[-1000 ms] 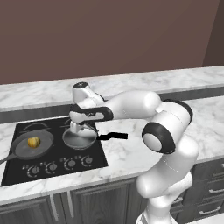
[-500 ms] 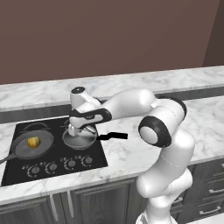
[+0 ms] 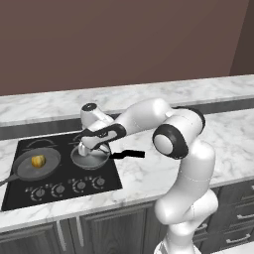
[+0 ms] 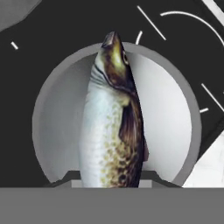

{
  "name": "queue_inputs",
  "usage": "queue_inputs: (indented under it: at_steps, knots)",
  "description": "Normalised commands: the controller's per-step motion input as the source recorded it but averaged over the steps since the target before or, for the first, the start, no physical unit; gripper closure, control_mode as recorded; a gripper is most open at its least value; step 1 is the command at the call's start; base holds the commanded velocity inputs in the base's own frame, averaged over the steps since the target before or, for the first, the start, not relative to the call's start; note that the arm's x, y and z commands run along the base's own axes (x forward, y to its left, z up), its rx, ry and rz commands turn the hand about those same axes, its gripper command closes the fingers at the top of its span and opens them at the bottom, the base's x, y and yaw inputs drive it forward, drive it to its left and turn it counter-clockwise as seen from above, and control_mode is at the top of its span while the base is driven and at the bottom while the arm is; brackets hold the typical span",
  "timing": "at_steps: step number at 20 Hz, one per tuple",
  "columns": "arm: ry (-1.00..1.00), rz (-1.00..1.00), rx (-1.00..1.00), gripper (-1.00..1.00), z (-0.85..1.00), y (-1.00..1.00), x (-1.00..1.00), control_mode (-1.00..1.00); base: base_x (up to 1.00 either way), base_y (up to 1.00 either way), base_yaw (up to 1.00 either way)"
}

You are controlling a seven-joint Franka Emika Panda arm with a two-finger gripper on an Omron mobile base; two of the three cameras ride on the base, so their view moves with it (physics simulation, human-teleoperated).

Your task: Place both pans onto different burners. Then place the squash and the fish on different pans.

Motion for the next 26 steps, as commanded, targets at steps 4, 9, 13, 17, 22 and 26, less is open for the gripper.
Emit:
queue_inputs:
  at_steps: [4,9,13,17,22,26]
  knots:
    - [0.0,0.0,0.0,1.0,-0.32,0.16,0.22,-1.0,0.0,0.0,0.0]
    - [0.0,0.0,0.0,1.0,-0.32,0.17,0.23,-1.0,0.0,0.0,0.0]
    - [0.0,0.0,0.0,1.0,-0.22,0.1,0.29,-1.0,0.0,0.0,0.0]
    - [0.0,0.0,0.0,1.0,-0.19,0.04,0.28,-1.0,0.0,0.0,0.0]
    - [0.0,0.0,0.0,1.0,-0.16,0.06,0.3,-1.0,0.0,0.0,0.0]
    - [0.0,0.01,0.0,1.0,-0.16,0.06,0.25,-1.0,0.0,0.0,0.0]
